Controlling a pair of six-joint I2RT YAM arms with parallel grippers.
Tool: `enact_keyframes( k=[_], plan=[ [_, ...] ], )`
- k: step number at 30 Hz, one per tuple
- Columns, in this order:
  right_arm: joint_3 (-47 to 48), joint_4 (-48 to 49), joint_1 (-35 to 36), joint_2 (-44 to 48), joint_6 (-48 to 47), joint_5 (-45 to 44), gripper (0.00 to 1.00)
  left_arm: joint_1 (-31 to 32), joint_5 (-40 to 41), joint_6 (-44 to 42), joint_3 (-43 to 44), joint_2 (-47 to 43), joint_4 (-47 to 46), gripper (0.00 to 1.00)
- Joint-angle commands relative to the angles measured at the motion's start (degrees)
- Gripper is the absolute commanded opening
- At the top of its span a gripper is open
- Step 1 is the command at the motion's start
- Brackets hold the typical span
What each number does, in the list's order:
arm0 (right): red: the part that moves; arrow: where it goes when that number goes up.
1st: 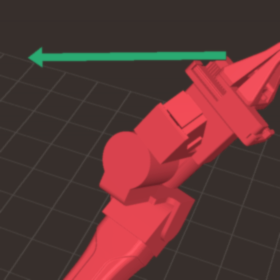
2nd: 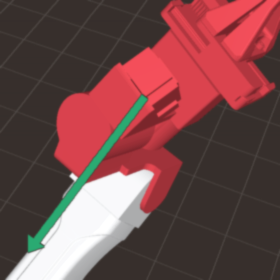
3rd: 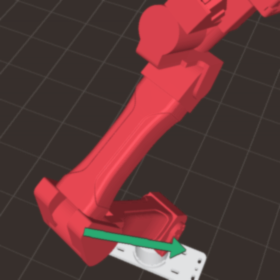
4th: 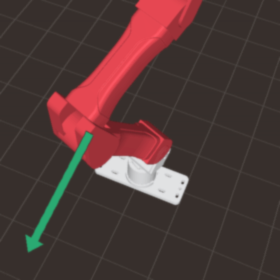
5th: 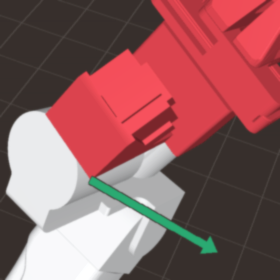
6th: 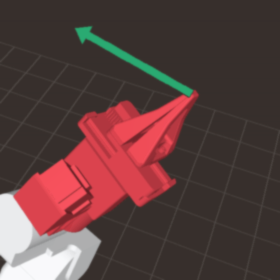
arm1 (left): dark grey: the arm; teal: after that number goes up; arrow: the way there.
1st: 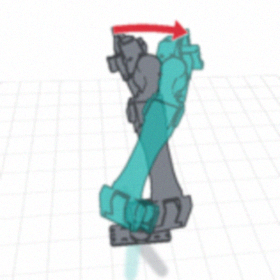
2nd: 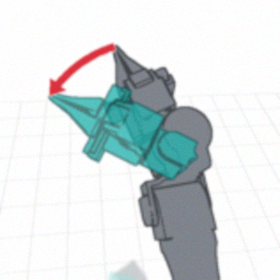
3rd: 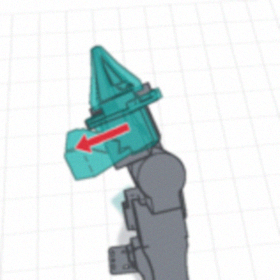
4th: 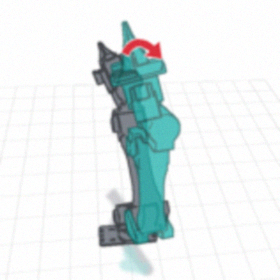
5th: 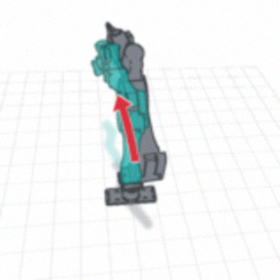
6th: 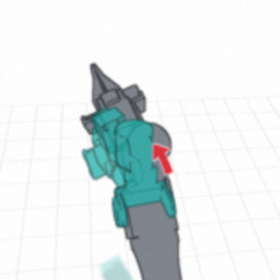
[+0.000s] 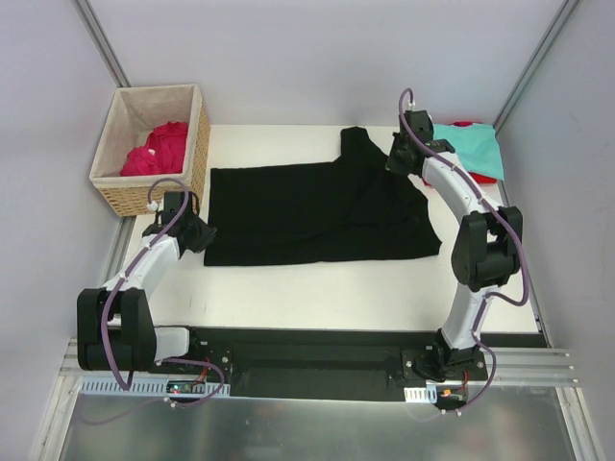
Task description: Fold and stack the t-shirts
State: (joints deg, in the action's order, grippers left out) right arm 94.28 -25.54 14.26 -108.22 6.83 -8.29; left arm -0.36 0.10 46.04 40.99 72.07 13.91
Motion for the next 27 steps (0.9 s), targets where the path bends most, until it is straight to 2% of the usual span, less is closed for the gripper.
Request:
enact_keyframes(
  k=[1, 8, 9, 11, 12, 14, 15, 16, 18, 21, 24, 25, 27],
  plan=[
    [2.31, 0.67, -0.46, -1.90, -0.06, -0.14, 0.01, -0.08, 1.30, 0.80, 0.32, 1.66, -0.82, 0.00],
    [5.38, 0.23, -0.46, -6.47, 0.38, 0.82, 0.03, 0.01, 2.36, 1.33, 0.58, 4.82, -2.31, 0.00],
    [6.61, 0.05, -0.55, -7.60, 0.38, 0.91, 0.14, 0.01, 2.62, 1.68, 0.58, 5.18, -2.48, 0.00],
    [7.84, 0.05, -0.55, -8.66, 0.29, 1.00, 0.23, 0.01, 3.85, 1.68, 0.67, 6.32, -3.54, 0.00],
    [9.33, 0.05, -0.46, -9.63, 0.29, 0.83, 0.37, -0.08, 4.47, 1.86, 0.75, 6.59, -3.71, 0.00],
    [10.92, -0.03, -0.46, -10.51, -0.32, 0.82, 0.56, -0.52, 5.00, 1.95, 1.19, 7.46, -4.33, 0.00],
    [12.32, -0.04, -0.46, -10.78, -0.41, 0.74, 0.90, -0.61, 5.26, 2.21, 1.46, 7.82, -4.51, 0.00],
    [12.59, 0.05, -0.55, -10.43, -0.68, 0.56, 0.98, -0.69, 5.52, 2.38, 1.81, 8.08, -4.68, 0.00],
    [11.98, 0.40, -0.55, -7.20, -0.76, 0.56, 0.97, -0.87, 6.14, 2.74, 1.99, 8.00, -4.86, 0.01],
    [5.41, 2.42, 0.32, -0.87, 0.11, 2.05, 0.97, -1.05, 6.40, 3.79, 1.64, 6.16, -4.86, 0.07],
    [-2.94, 1.11, 3.83, 7.66, 0.29, 1.97, 0.97, -1.05, 4.40, 5.55, -0.82, 0.37, -6.61, 0.32],
    [-5.14, 0.76, 4.89, 11.16, 0.46, 0.49, 0.97, -0.96, 3.51, 5.72, -2.31, -3.31, -7.23, 0.54],
    [-11.99, 0.93, 7.88, 14.43, 0.90, 0.03, 0.96, -0.87, 0.97, 3.98, -2.59, -6.41, -7.93, 0.72]
  ],
)
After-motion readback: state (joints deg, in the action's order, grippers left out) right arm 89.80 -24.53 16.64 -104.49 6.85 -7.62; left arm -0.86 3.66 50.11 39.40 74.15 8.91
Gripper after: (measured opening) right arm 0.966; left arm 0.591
